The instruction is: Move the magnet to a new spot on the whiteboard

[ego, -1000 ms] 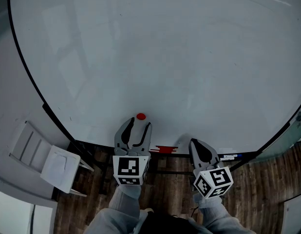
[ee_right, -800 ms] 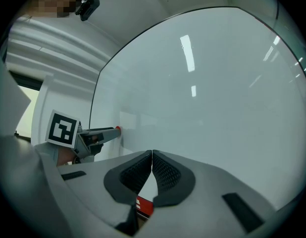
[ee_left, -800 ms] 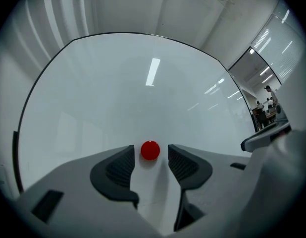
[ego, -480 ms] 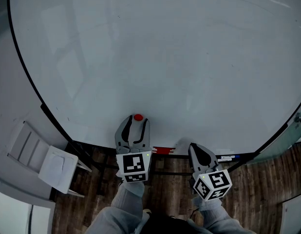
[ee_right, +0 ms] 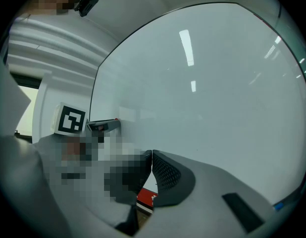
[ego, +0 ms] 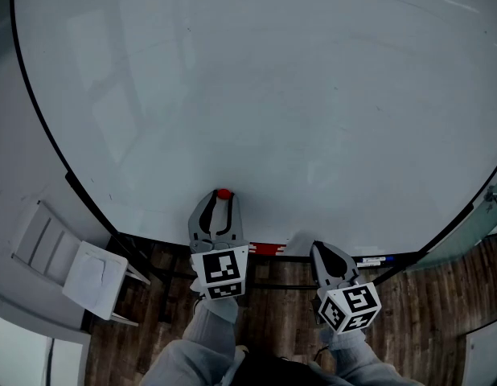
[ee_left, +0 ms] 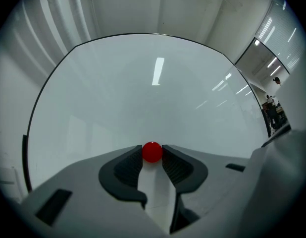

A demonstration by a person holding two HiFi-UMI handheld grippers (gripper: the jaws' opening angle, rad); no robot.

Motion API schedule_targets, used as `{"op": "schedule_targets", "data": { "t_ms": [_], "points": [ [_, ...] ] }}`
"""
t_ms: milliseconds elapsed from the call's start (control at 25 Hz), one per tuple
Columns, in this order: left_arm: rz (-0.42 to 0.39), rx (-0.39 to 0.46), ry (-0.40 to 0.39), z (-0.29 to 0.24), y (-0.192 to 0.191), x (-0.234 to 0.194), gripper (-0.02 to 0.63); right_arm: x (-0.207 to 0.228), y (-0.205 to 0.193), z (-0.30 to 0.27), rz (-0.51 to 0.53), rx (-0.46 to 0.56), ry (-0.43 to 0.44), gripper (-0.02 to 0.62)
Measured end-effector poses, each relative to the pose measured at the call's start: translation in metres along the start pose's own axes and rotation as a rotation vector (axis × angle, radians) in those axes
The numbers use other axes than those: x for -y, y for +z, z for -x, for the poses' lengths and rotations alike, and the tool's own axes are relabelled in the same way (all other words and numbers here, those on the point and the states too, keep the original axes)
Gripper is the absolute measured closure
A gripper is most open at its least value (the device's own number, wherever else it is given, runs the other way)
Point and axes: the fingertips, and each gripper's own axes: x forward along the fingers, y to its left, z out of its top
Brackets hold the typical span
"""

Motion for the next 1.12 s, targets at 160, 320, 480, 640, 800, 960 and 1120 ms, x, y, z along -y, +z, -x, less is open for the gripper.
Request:
{"op": "schedule_targets", "data": {
  "t_ms": [160,320,480,640,800,960,1120],
  "points": [
    [-0.006,-0.012,-0.007,0.000,-0.001,0.001,0.481,0.001,-0.003,0.002,-0.010,-0.001,-0.002,0.568],
    [-0.011,-0.018,-0.015,0.000,-0.001,0.000,0.482,0.000,-0.004,0.004,-0.013,0.001,-0.005,0.568],
    [-0.018,-0.022,-0.023,0.001,-0.001,-0.001,0.483,0.002,-0.006,0.009,-0.019,-0.002,-0.017,0.568],
    [-0.017,-0.024,-0.025,0.000,-0.001,-0.001,0.483,0.004,-0.006,0.014,-0.021,0.002,-0.030,0.568],
    [-0.005,0.001,-0.026,0.008,0.005,-0.002,0.483,0.006,-0.005,0.021,-0.024,0.011,-0.046,0.568],
    [0.008,0.004,-0.036,0.019,0.007,-0.006,0.482,0.008,-0.003,0.026,-0.025,0.026,-0.058,0.568],
    [0.014,-0.005,-0.034,0.033,0.003,-0.013,0.482,0.007,-0.005,0.030,-0.027,0.033,-0.056,0.568]
  ]
}}
